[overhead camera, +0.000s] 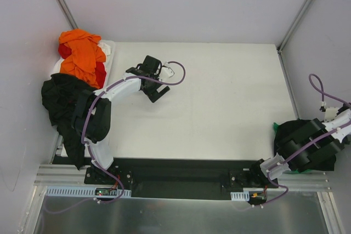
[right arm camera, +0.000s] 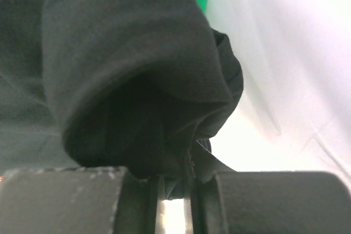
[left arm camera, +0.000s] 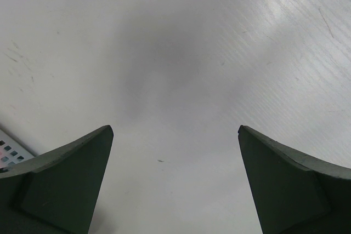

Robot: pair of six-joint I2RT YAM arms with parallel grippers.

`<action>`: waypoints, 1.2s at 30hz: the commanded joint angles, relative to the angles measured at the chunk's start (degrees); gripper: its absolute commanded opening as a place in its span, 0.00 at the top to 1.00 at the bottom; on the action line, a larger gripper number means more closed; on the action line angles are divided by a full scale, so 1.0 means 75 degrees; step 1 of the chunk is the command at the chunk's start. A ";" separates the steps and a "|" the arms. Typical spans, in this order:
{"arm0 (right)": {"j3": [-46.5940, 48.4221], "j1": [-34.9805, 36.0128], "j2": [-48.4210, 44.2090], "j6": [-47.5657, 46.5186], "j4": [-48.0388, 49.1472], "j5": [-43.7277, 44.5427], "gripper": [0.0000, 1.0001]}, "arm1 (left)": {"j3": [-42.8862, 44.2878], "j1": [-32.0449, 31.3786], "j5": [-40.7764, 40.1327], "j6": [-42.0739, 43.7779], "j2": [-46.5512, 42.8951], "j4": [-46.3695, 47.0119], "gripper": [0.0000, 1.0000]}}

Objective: Fold and stack the t-shirts
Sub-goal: Put the neatly folded tshirt into the corner of the board with the right arm

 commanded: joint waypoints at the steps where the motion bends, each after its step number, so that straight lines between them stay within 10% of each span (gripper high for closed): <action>1: -0.0251 -0.0249 -0.0195 -0.0217 0.0193 -0.0212 0.86 | 0.0064 -0.0040 0.0170 -0.0098 -0.0178 0.0019 0.01; 2: -0.0239 -0.0249 -0.0311 -0.0217 0.0134 -0.0294 0.67 | 0.0099 -0.0040 0.0182 -0.0098 -0.0166 0.0030 0.01; 11: -0.0286 -0.0179 -0.1096 -0.0170 -0.0475 -0.1325 0.18 | 0.0123 -0.0040 0.0182 -0.0133 -0.0026 0.0030 0.01; 36: -0.1996 0.0758 -0.2481 -0.0240 -0.0757 -0.2345 0.07 | 0.0193 -0.0052 0.0018 -0.0215 -0.0143 0.0030 0.01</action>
